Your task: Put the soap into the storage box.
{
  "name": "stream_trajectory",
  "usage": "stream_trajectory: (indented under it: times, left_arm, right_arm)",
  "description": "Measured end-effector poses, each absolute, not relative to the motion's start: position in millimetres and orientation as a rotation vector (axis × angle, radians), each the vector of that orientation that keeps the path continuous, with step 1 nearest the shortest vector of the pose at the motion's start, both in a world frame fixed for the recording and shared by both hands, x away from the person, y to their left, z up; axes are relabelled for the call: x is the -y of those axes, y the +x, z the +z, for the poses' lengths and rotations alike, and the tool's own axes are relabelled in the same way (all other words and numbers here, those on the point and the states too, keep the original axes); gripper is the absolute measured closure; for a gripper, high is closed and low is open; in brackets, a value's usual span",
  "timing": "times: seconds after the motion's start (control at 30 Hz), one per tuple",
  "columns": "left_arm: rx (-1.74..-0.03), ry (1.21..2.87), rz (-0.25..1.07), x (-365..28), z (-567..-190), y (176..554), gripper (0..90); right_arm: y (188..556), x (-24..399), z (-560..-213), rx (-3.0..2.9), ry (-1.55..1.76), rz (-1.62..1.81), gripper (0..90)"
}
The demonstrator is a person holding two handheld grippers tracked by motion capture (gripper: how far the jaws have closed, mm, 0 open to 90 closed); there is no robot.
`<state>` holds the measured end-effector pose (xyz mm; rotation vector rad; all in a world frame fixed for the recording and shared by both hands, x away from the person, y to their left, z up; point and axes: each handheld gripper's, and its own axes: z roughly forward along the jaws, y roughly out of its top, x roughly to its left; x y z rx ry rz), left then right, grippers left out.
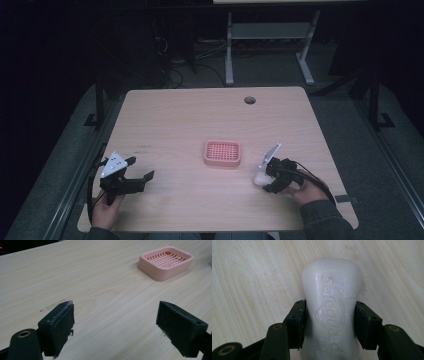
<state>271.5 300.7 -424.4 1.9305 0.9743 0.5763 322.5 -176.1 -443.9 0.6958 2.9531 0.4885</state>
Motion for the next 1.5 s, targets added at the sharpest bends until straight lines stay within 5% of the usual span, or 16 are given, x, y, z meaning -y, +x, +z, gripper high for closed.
stream_trajectory:
  times: [1.5]
  left_arm:
    - [-0.981, 1.921, 0.571, -302, -424, 271, 14.5]
  right_arm:
    - [355, 158, -397, -2.929, 0.588, 0.676, 48.6]
